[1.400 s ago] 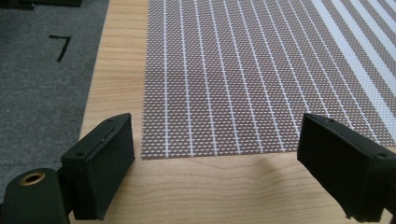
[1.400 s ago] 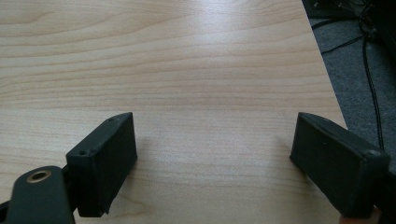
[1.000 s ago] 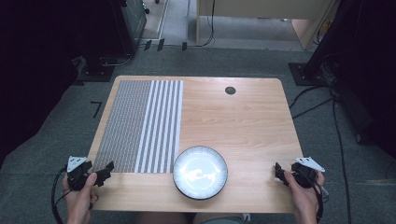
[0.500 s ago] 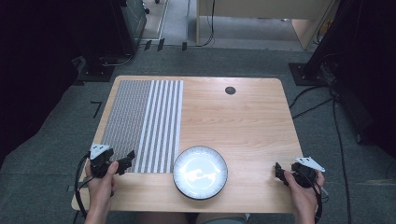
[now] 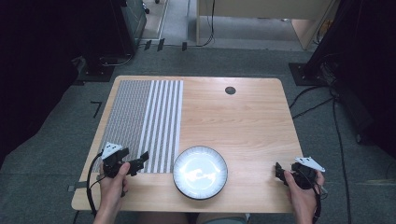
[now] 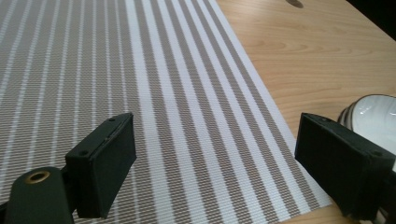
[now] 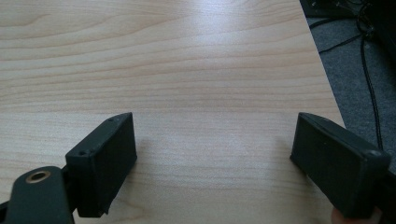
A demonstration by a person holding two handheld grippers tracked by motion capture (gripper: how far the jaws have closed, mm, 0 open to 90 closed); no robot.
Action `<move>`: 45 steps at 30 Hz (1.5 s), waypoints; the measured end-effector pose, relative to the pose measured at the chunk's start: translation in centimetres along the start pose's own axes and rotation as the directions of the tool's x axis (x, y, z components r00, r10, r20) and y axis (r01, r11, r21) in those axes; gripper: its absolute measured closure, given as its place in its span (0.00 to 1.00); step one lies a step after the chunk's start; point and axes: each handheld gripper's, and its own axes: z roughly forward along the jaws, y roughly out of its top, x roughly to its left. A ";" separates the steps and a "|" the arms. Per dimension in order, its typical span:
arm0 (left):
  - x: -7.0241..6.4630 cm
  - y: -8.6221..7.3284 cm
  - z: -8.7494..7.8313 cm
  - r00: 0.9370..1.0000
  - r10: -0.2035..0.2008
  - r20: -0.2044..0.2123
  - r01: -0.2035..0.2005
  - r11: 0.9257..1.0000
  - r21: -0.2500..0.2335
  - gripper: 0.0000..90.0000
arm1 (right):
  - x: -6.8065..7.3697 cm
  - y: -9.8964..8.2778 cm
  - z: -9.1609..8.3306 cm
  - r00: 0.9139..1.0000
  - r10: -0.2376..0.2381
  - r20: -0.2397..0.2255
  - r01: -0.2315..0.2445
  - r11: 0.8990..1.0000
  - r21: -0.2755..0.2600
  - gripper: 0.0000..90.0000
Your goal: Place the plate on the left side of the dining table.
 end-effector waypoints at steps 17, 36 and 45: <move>-3.3 -0.4 1.0 0.992 0.085 0.090 -0.085 0.996 0.002 0.16 | 2.4 1.8 -2.1 0.989 0.085 -0.122 -0.099 0.988 -0.115 0.17; -5.1 -0.2 0.9 0.988 0.074 0.137 -0.076 0.997 0.012 0.14 | 8.9 3.7 -4.5 0.966 0.044 -0.254 -0.085 0.985 -0.152 0.22; -6.2 -0.3 1.2 0.983 0.083 0.165 -0.091 0.995 0.039 0.13 | 12.1 4.0 -5.6 0.951 -0.023 -0.309 -0.041 0.979 -0.201 0.31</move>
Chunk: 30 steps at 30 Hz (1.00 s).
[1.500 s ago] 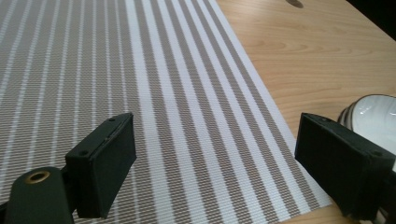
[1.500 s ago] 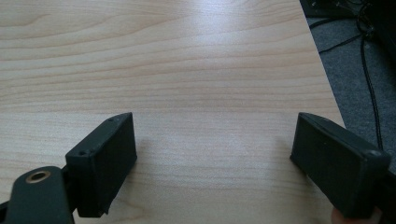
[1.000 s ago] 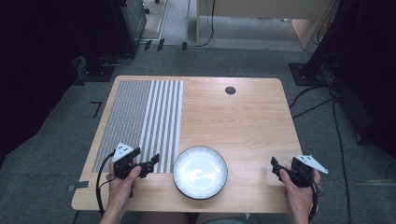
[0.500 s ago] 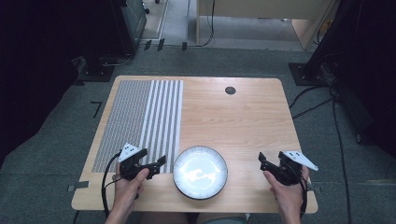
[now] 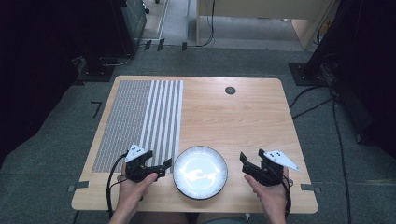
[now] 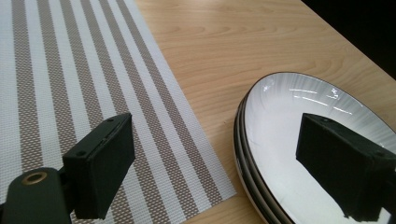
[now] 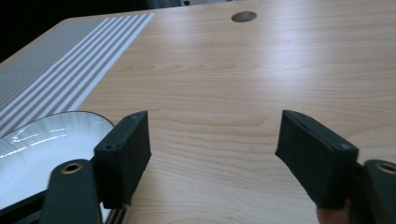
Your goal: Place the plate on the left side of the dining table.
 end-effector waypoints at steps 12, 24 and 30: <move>-1.7 -0.2 0.5 0.999 0.019 0.039 -0.021 0.999 0.047 0.18 | 3.2 -0.3 0.2 0.996 -0.051 -0.072 0.051 0.999 -0.001 0.54; -2.6 -1.2 1.7 0.998 0.043 0.052 -0.048 0.994 0.100 0.51 | 3.6 -1.9 1.4 0.989 0.014 -0.145 -0.006 0.999 0.051 0.72; -2.9 -1.4 1.9 0.996 0.065 0.056 -0.071 0.991 0.110 0.59 | 3.8 -2.6 1.9 0.989 0.020 -0.146 -0.007 0.996 0.093 0.80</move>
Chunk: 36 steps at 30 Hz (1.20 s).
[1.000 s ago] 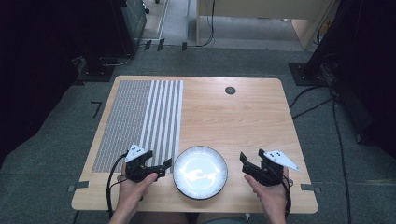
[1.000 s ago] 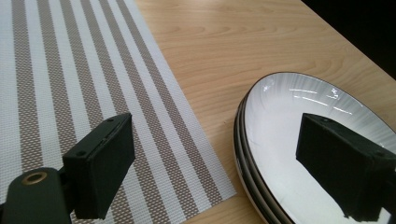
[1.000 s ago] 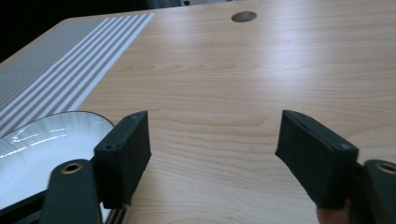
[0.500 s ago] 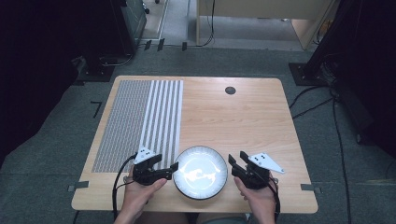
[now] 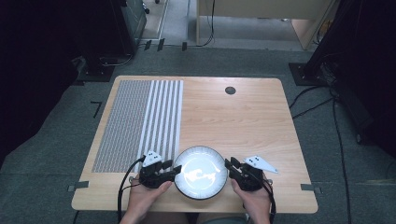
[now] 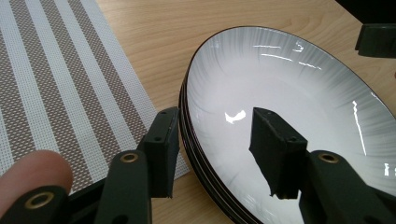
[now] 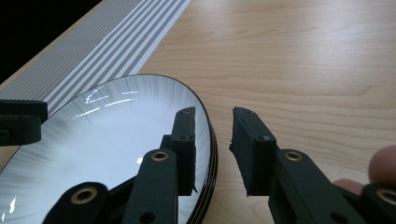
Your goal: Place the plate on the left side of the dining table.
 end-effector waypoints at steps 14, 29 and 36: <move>-0.6 -0.3 0.5 0.997 0.053 -0.061 -0.051 0.998 0.032 0.74 | 0.2 -0.7 0.9 0.998 0.061 0.031 -0.064 0.994 0.092 0.89; -0.8 -0.6 0.8 0.992 0.079 -0.101 -0.074 0.996 0.048 0.81 | 0.8 -1.1 1.1 0.993 0.093 0.069 -0.099 0.990 0.100 0.93; -0.8 -0.6 0.9 0.993 0.074 -0.094 -0.070 0.996 0.049 0.81 | 0.5 -0.9 0.6 0.987 0.155 0.042 -0.157 0.985 0.064 0.98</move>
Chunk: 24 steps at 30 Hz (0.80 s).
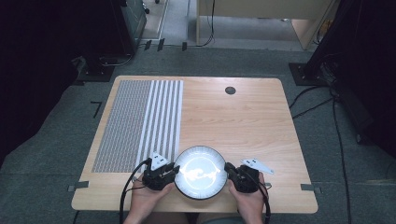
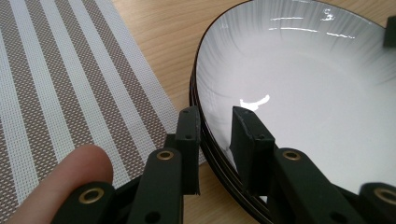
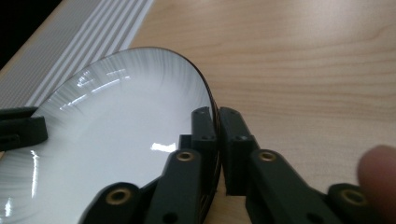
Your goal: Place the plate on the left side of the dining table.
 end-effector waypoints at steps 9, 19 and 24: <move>-0.1 0.0 0.0 1.000 0.006 0.001 -0.006 1.000 -0.004 0.80 | -0.7 0.1 -0.1 0.995 0.088 -0.041 -0.088 0.996 0.010 0.99; 0.1 0.2 -0.3 1.000 -0.002 0.012 0.002 1.000 -0.013 0.73 | -0.5 0.4 -0.8 0.998 0.064 -0.015 -0.064 0.998 -0.027 0.99; 0.3 0.5 -0.9 1.000 -0.015 0.018 0.016 0.999 -0.035 0.72 | -0.5 0.6 -1.1 0.999 0.049 -0.006 -0.049 0.998 -0.038 0.99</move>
